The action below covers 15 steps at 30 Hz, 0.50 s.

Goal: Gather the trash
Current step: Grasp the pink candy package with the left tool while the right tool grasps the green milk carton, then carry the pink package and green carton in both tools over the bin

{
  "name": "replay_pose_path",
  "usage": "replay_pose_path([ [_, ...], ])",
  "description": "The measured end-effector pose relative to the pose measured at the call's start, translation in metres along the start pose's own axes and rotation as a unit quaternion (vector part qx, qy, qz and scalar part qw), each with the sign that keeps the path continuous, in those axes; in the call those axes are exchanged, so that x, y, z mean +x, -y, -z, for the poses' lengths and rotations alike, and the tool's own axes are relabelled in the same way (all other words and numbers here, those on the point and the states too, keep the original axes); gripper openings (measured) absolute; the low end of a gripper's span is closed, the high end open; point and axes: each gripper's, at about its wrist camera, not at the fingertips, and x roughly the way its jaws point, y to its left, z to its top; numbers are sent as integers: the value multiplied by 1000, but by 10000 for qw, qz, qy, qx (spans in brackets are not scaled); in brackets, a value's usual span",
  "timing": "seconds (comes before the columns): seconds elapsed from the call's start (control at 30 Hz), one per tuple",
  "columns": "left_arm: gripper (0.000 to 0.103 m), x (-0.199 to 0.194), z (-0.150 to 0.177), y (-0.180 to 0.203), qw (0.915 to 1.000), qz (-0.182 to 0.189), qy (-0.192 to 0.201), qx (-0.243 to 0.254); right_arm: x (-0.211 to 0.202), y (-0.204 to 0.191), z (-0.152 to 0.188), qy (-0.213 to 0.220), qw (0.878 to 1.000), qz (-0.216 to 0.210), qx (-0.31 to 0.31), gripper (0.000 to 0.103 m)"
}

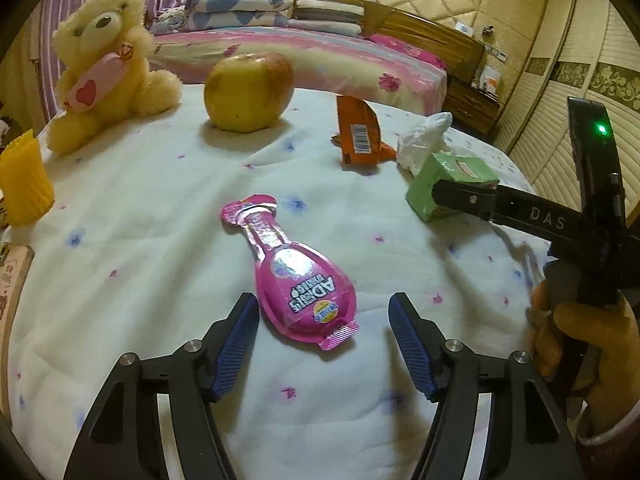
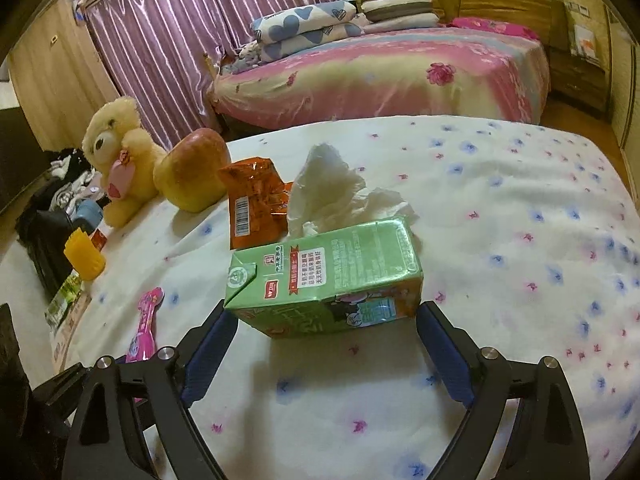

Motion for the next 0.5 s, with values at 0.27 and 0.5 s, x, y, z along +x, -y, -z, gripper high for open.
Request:
replay_pose_path([
  [0.27,69,9,-7,10,9986,-529,-27,-22,0,1,-8,-109,9997,112,-196,92],
  [0.5,50,18,-12,20,9977,-672,11,81,0,12,-8,-68,9995,-271,-111,90],
])
